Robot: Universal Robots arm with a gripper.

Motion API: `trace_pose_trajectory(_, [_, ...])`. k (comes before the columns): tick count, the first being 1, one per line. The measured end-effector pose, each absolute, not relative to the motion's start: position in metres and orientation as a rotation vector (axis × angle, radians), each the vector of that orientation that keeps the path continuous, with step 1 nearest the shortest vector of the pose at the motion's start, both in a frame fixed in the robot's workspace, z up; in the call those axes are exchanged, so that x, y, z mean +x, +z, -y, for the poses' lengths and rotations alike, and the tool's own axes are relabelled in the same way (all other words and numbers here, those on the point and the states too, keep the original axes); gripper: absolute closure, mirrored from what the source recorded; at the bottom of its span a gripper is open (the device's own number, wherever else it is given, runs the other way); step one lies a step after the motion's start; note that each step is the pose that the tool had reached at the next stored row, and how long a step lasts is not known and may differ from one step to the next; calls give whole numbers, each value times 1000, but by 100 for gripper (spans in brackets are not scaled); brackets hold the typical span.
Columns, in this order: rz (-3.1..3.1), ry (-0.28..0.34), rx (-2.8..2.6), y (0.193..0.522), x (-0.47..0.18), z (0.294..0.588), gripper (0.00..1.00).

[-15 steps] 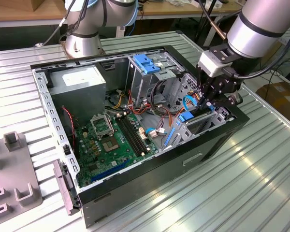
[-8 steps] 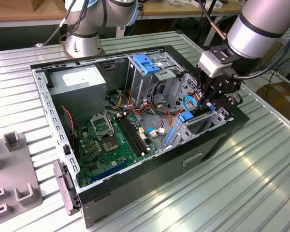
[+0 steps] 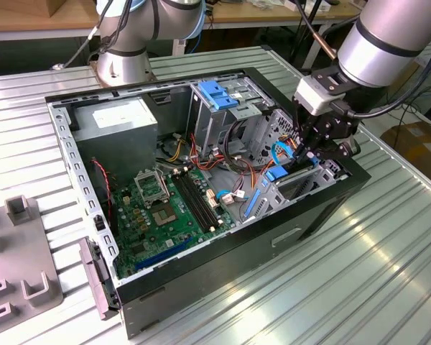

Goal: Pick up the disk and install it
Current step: 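Insert the second disk wire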

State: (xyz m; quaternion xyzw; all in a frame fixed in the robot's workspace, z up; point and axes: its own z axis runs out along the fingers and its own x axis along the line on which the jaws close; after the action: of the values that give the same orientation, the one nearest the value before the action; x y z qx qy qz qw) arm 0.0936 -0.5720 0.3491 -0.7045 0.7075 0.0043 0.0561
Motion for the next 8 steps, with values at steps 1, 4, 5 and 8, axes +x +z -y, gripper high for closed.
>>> trace_pose_trajectory(1, [-2145, 13, -2139, 349, 94, 572, 84])
trace_pose_trajectory(4, [-2143, 13, -2141, 349, 94, 571, 84])
trace_pose_trajectory(5, [-2142, 13, -2142, 348, 94, 571, 84])
trace_pose_trajectory(8, [-2142, 13, -2143, 347, 94, 571, 84])
